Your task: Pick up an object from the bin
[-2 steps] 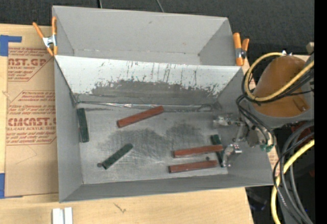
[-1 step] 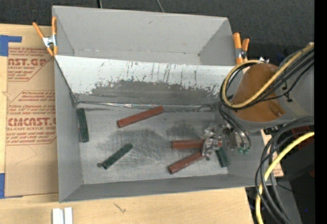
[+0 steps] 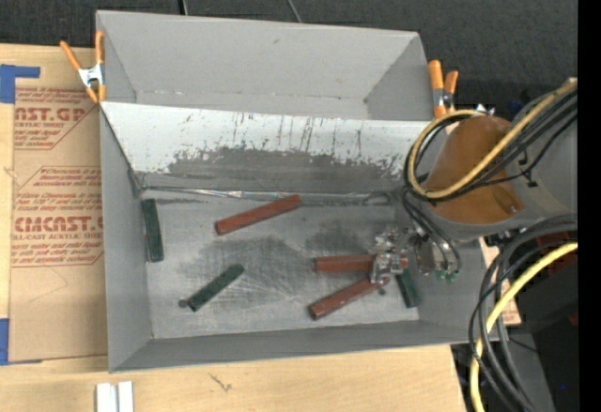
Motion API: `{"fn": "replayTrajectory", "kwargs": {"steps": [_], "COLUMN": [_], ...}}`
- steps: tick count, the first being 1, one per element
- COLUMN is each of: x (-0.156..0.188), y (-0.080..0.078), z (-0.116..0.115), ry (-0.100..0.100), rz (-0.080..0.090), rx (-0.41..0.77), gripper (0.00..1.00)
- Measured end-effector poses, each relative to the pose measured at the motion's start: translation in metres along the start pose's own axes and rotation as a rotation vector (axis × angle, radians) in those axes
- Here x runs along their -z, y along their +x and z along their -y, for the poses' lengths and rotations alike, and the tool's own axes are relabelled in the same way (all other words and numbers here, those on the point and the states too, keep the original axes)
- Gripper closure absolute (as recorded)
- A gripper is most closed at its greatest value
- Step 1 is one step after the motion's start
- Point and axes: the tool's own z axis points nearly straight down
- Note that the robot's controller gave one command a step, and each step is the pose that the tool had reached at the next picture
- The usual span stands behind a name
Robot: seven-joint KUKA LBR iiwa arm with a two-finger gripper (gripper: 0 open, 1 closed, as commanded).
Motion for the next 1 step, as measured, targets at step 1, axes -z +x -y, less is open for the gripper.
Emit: {"fn": "replayTrajectory", "kwargs": {"steps": [1], "x": [0.1532], "y": [0.0131], "z": [0.0027], "ry": [0.002], "rz": [-0.009], "rx": [-0.039], "gripper": [1.0]}}
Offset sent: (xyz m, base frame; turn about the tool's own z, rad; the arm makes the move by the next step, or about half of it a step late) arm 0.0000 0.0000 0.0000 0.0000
